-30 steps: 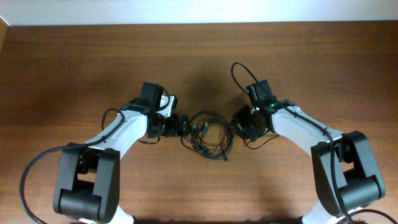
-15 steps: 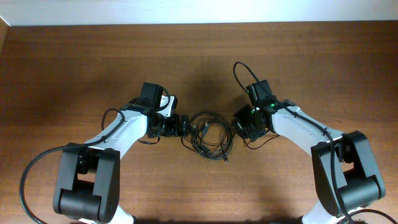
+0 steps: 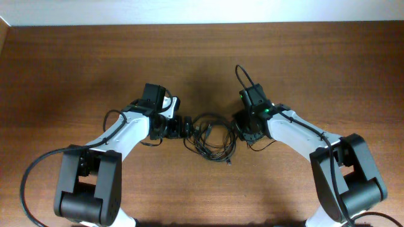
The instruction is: Untangle cables
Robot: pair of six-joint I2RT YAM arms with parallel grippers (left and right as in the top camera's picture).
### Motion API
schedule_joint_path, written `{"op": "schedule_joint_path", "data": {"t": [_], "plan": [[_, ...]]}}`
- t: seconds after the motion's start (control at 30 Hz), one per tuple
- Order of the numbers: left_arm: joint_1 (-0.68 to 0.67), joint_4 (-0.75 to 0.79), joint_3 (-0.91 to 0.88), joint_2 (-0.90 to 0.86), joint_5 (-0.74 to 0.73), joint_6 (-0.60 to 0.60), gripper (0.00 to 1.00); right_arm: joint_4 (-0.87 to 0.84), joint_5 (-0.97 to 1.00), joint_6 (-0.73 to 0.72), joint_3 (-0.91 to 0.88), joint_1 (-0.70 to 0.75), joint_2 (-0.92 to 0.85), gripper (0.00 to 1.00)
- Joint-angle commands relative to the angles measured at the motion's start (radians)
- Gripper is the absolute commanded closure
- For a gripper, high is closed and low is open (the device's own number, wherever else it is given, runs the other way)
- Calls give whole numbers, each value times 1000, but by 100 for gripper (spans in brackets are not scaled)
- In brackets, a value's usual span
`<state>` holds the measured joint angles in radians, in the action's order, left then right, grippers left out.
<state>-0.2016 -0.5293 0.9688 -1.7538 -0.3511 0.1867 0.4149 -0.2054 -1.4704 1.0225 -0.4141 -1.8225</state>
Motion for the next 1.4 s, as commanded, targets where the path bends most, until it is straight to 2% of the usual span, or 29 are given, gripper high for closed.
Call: {"op": "schedule_joint_path", "data": {"t": [0.0, 0.17, 0.3, 0.47, 0.57, 0.7, 0.87, 1.2, 1.23, 1.27, 1.37], "plan": [[6, -6, -20, -21, 33, -2, 1, -24, 35, -35, -7, -6, -4, 73], [6, -6, -20, -21, 33, -2, 1, -7, 48, -35, -8, -8, -4, 73], [5, -6, -20, -21, 33, -2, 1, 0, 161, -34, -8, -45, -4, 74], [6, -6, -20, -21, 33, -2, 1, -1, 160, -34, -8, -44, -4, 74], [5, -6, -20, -21, 33, -2, 1, -29, 53, -34, -8, -44, -4, 75], [5, -6, -20, -21, 33, -2, 1, -34, 21, -34, -8, -44, -4, 74], [5, -6, -20, -21, 33, -2, 1, -8, 85, -27, -8, -45, -4, 74], [5, -6, -20, -21, 33, -2, 1, -55, 82, -26, -8, -43, -37, 71], [5, -6, -20, -21, 33, -2, 1, -45, 54, 56, -8, -29, -36, 87], [6, -6, -20, -21, 33, -2, 1, -54, -18, 135, -7, -10, -29, 96], [6, -6, -20, -21, 33, -2, 1, -111, -316, 335, -6, 80, 21, 96]]}}
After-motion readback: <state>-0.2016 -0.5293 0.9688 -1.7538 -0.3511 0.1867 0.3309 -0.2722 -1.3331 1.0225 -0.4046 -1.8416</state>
